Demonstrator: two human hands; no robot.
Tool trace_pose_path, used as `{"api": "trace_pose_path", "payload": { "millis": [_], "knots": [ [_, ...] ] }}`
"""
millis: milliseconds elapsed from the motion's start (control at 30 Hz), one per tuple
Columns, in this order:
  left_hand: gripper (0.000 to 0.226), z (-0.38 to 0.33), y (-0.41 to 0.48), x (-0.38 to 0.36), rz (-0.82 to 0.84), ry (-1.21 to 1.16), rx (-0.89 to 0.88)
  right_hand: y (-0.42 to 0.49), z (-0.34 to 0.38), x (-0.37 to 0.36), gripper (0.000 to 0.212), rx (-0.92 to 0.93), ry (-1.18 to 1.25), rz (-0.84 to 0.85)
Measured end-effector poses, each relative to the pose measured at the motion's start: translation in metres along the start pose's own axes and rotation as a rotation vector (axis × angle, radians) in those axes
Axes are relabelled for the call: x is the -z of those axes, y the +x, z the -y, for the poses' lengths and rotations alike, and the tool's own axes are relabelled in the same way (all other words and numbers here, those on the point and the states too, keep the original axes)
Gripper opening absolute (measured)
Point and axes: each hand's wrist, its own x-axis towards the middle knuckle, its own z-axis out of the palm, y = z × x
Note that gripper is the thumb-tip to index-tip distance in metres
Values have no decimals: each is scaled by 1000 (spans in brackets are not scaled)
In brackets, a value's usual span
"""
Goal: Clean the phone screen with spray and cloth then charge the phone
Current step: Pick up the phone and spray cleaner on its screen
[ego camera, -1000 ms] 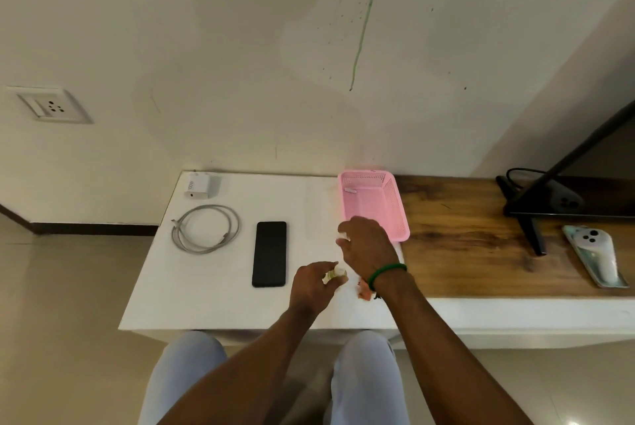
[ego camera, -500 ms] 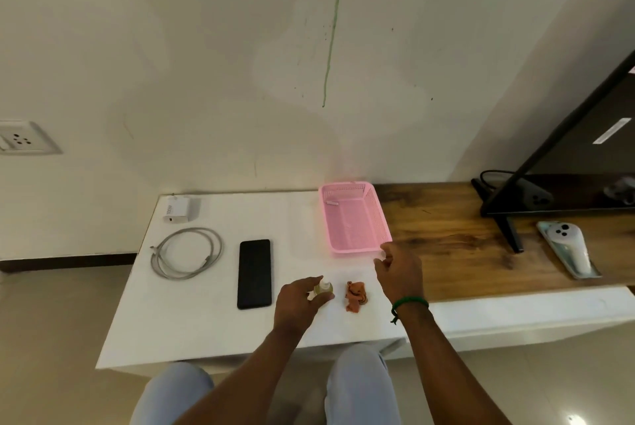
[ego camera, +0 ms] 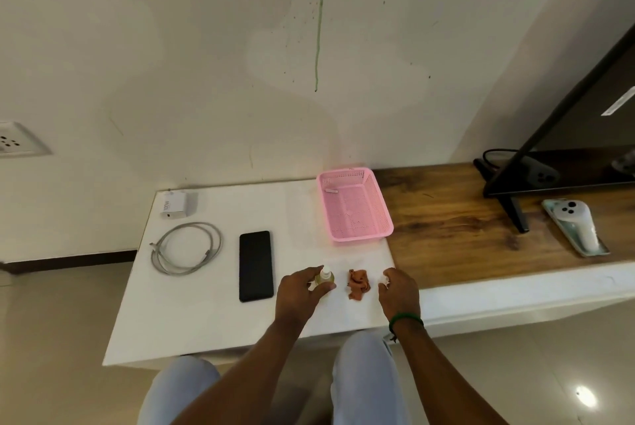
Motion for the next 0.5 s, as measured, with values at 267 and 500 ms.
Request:
{"api": "trace_pose_path", "payload": {
  "millis": [267, 500],
  "knots": [
    [47, 0, 0, 0, -1, 8, -4, -1, -7, -8, 27, 4, 0, -5],
    [48, 0, 0, 0, 5, 4, 6, -4, -7, -8, 44, -36, 59, 11]
  ]
}}
